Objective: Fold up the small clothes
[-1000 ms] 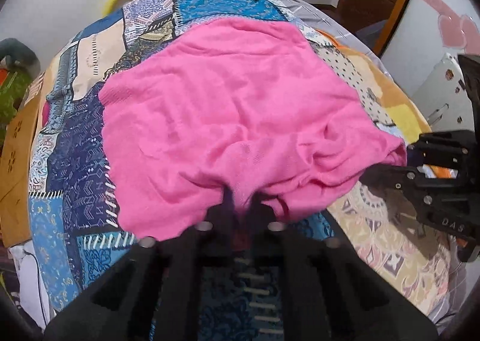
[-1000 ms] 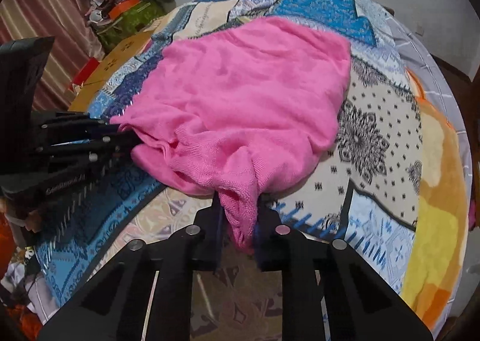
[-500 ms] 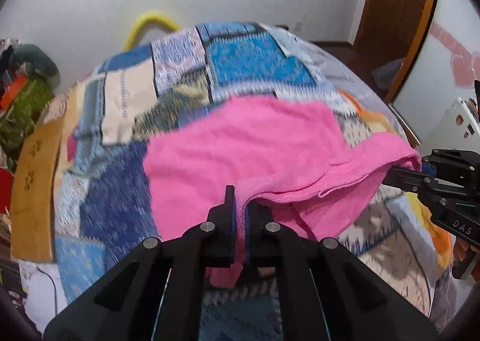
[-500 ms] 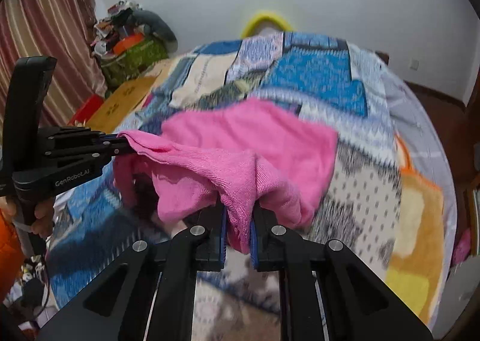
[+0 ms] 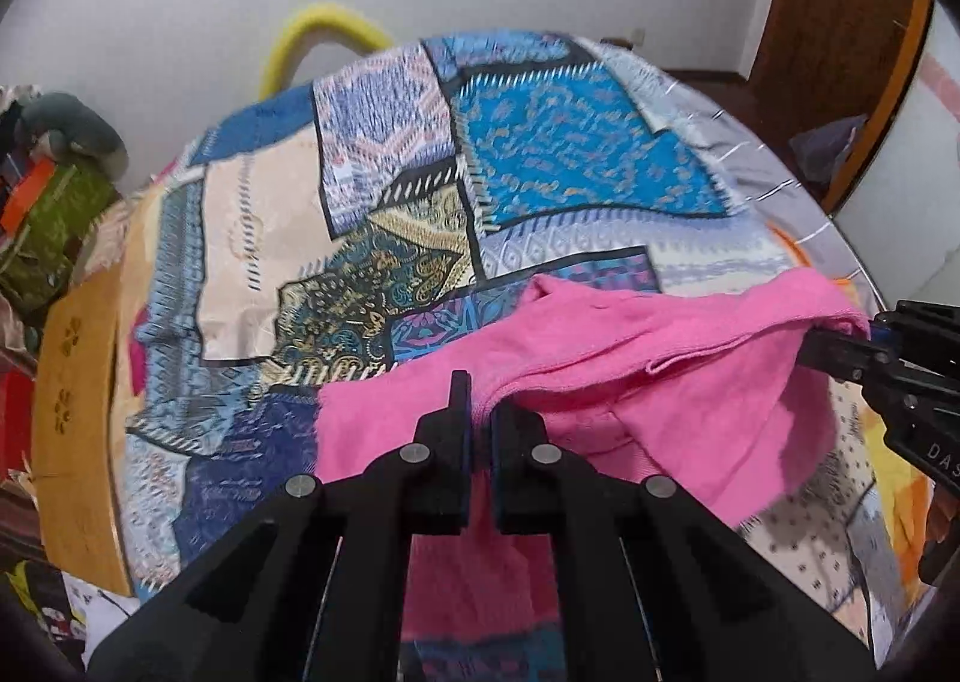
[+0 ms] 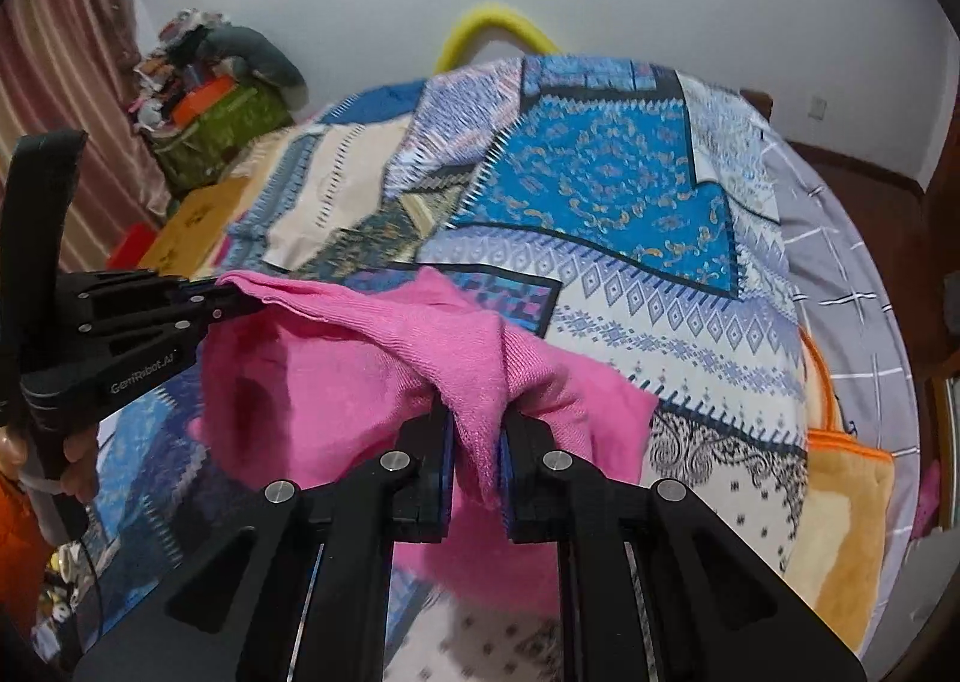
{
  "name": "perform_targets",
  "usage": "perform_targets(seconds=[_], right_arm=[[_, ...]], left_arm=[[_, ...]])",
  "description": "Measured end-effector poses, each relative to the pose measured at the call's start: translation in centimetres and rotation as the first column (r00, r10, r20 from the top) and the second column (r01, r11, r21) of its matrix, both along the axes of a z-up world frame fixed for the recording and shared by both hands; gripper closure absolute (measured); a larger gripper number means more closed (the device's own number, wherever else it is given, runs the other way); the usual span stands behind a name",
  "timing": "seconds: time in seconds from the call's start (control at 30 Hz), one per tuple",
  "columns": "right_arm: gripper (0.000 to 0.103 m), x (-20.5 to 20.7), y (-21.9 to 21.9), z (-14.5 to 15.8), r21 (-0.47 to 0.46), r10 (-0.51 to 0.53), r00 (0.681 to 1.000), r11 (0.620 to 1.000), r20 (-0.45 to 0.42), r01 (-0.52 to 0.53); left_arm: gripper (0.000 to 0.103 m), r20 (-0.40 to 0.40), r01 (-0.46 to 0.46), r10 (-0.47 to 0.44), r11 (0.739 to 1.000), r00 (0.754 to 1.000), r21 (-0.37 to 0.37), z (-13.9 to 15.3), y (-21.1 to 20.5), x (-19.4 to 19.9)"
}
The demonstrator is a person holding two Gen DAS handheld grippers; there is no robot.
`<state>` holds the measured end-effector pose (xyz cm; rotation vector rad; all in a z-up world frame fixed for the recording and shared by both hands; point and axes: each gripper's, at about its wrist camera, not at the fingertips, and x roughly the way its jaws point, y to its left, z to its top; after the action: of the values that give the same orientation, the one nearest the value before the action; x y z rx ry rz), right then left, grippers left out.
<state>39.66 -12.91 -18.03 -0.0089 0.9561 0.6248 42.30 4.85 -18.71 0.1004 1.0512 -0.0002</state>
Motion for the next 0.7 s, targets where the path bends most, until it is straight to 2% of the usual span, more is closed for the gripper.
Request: perform_targets(seconds=[0.1, 0.17, 0.27, 0.37, 0.4, 0.43, 0.53, 0.57, 0.6, 0.7], right_arm=[[0.092, 1.5, 0.4, -1.4, -0.020, -0.002, 0.999, 1.000, -0.035, 0.002], [0.092, 2.4, 0.5, -2.1, -0.026, -0.004, 0.999, 1.000, -0.045, 0.003], [0.092, 3.2, 0.5, -2.7, -0.033, -0.008, 0.998, 0.999, -0.060, 0.006], [0.090, 3.7, 0.0, -2.5, -0.051, -0.041, 0.998, 0.998, -0.039, 0.039], [0.084, 3.7, -0.3, -2.3, -0.056, -0.053, 0.998, 0.997, -0.032, 0.051], [0.076, 3.8, -0.8, -2.1, -0.051, -0.063, 0.998, 0.997, -0.032, 0.061], [0.056, 3.3, -2.1, -1.6, -0.041, -0.085, 0.996, 0.996, -0.027, 0.084], [0.055, 3.0, -2.5, -1.5, -0.040, -0.089, 0.996, 0.995, -0.025, 0.088], [0.051, 2.6, -3.0, -1.4, -0.036, -0.092, 0.995, 0.995, -0.030, 0.091], [0.032, 2.0, -3.8, -1.6, -0.024, -0.101, 0.993, 0.995, -0.061, 0.100]], left_arm=[[0.098, -0.029, 0.005, -0.005, 1.000, 1.000, 0.014, -1.5, 0.6, 1.6], [0.090, -0.038, 0.013, -0.011, 0.999, 0.999, 0.045, -2.3, 0.8, 2.6], [0.085, -0.045, 0.003, 0.001, 0.996, 0.999, 0.091, -3.0, 1.5, 3.7], [0.080, -0.040, -0.027, 0.032, 0.993, 0.999, 0.114, -2.9, 2.7, 4.4], [0.078, -0.027, -0.058, 0.062, 0.991, 0.998, 0.122, -2.6, 3.4, 4.5], [0.071, -0.021, -0.079, 0.082, 0.990, 0.996, 0.115, -2.4, 4.1, 4.5], [0.045, -0.001, -0.128, 0.129, 0.989, 0.992, 0.074, -1.5, 5.8, 3.8], [0.037, 0.008, -0.139, 0.138, 0.988, 0.990, 0.066, -1.2, 6.2, 3.4], [0.034, 0.015, -0.147, 0.146, 0.987, 0.989, 0.060, -1.0, 6.6, 3.0], [0.023, -0.001, -0.143, 0.143, 0.989, 0.990, 0.045, -0.9, 7.4, 1.3]])
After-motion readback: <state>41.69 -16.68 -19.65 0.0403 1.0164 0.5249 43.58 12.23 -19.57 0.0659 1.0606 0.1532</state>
